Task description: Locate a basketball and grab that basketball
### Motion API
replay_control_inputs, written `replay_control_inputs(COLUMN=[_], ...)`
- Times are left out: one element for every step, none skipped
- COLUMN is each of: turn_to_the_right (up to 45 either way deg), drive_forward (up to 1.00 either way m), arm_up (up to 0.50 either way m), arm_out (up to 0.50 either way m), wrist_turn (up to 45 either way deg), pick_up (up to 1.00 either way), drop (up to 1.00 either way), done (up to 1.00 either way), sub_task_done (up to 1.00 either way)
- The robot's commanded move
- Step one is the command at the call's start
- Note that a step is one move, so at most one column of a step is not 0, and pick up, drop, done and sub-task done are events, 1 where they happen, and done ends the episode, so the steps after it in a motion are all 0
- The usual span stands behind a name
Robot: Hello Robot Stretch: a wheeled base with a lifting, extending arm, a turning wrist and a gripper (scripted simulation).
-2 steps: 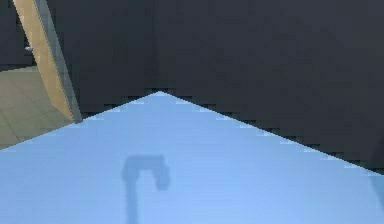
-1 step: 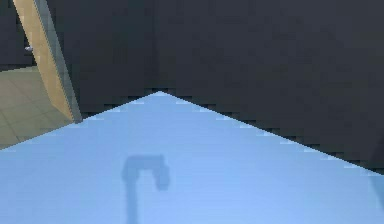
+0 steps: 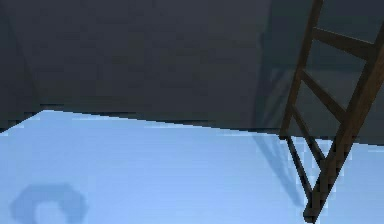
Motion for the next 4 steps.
replay_control_inputs(turn_to_the_right=[0.0, 0.0, 0.0, 0.0], drive_forward=[0.0, 0.0, 0.0, 0.0], arm_up=[0.5, 0.38, 0.0, 0.0], arm_out=[0.0, 0.0, 0.44, 0.0], wrist_turn=[0.0, 0.0, 0.0, 45.0], pick_up=[0.0, 0.0, 0.0, 0.0], drop=[0.0, 0.0, 0.0, 0.0], done=[0.0, 0.0, 0.0, 0.0], sub_task_done=[0.0, 0.0, 0.0, 0.0])
